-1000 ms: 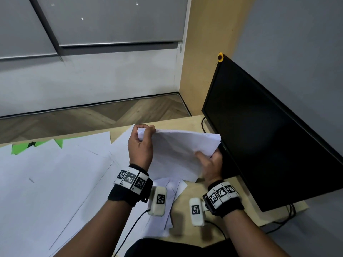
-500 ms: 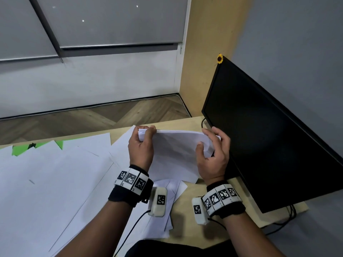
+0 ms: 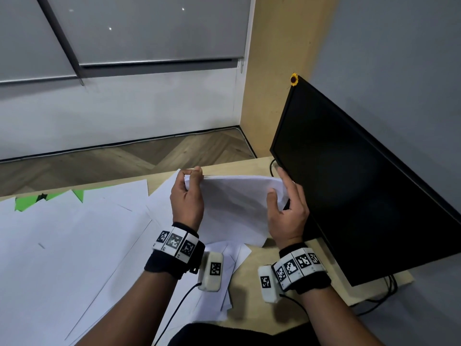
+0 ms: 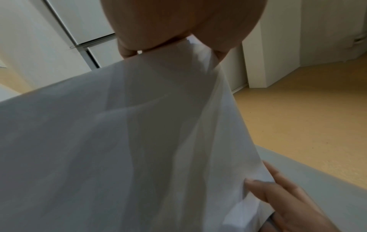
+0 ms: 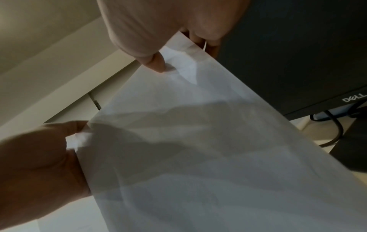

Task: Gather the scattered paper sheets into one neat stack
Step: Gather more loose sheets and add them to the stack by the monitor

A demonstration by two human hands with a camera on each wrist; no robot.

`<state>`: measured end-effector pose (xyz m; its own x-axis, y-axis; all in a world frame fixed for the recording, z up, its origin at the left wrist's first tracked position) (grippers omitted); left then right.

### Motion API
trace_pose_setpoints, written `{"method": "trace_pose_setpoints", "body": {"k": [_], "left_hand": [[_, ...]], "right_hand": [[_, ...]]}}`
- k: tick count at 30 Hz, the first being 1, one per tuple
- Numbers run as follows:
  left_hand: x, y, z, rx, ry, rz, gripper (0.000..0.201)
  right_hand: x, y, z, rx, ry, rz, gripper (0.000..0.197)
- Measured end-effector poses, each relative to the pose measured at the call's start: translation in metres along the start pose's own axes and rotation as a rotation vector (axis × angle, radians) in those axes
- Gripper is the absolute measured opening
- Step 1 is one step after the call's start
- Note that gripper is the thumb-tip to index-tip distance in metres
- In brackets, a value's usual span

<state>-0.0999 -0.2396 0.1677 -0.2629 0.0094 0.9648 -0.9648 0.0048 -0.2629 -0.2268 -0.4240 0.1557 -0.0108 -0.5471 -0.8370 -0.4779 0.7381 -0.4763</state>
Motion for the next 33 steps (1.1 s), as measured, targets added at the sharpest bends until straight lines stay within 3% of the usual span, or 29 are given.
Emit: {"method": "trace_pose_setpoints", "body": {"k": [7,15,27,30,33], "left_hand": [[-0.001,-0.004,0.001,-0.025,0.003,0.029,0.031],[0.003,-0.003,0.000,-0.030,0.031,0.001,0.024],[-0.003,0.000,0.005,-0.001,0.016,-0.016,0.033],[-0.004,0.002,-0.001,-0.111,0.066,0.060,0.042],[-0.011,0.008,-0.008,-0.379,0.080,0.164,0.048]], "right_hand": [[-0.003,-0.003,-0.001,0.000,0.003,0.019,0.037],[-0.002,-0.003,0.000,0.047,0.031,0.038,0.045],[-0.002,-0.002,0.005,-0.008,-0.064,0.181,0.024],[-0.005,-0.002,0.005,-0.032,-0.059,0.195,0.027],[-0.004,-0.006,0.003,-0.029,-0.077,0.212,0.027]]}}
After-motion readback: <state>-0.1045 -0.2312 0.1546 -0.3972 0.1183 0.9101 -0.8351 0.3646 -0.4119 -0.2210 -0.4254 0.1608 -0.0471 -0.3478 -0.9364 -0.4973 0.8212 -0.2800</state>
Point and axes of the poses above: each hand's wrist, its own y-axis away from the middle knuckle, its own z-axis out of the palm, x = y × z, the point moved 4 cm from there along -y, towards the middle knuckle, and after that the axes turned 12 degrees about z, right-handed, at the moved point
